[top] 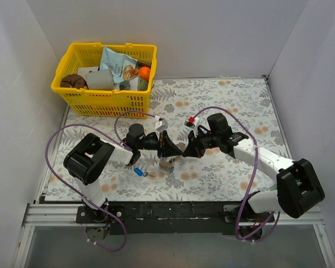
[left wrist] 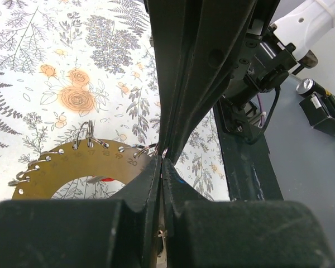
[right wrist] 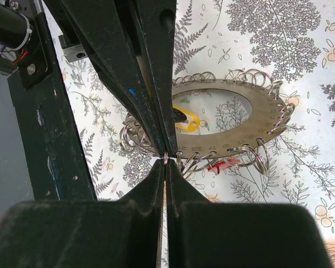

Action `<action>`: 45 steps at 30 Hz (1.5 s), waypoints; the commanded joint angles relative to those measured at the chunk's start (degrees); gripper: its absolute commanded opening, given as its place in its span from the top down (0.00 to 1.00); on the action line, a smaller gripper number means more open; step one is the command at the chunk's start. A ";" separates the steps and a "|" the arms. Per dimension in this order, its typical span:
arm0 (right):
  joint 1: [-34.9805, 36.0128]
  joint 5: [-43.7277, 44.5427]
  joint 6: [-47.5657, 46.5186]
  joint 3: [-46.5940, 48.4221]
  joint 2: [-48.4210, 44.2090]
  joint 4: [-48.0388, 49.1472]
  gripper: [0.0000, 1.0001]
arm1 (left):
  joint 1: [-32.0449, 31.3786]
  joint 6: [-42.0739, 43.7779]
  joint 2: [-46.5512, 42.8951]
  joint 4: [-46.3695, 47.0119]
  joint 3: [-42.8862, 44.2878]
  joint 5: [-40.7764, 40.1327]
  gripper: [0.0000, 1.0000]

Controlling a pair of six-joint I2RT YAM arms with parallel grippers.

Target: Put the keys on the keyring

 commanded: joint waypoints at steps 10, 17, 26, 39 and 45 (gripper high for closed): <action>0.16 1.01 2.23 -0.10 -6.90 6.61 0.40 | -0.56 10.56 -11.11 -16.31 1.67 -8.68 1.00; -1.33 3.47 5.04 -0.19 -12.61 9.60 0.25 | -0.56 13.55 -15.59 -22.19 1.76 -10.53 1.00; -2.65 -1.18 5.84 -0.80 -14.72 10.65 0.27 | -0.74 19.43 -22.71 -28.09 0.53 -15.45 1.00; -3.00 -19.80 6.63 0.25 -14.03 13.99 0.28 | -3.02 28.31 -32.91 -29.24 -3.69 -23.71 1.00; -3.00 -22.19 6.63 0.25 -13.06 14.34 0.37 | -3.90 30.42 -34.50 -27.04 -5.62 -25.64 1.00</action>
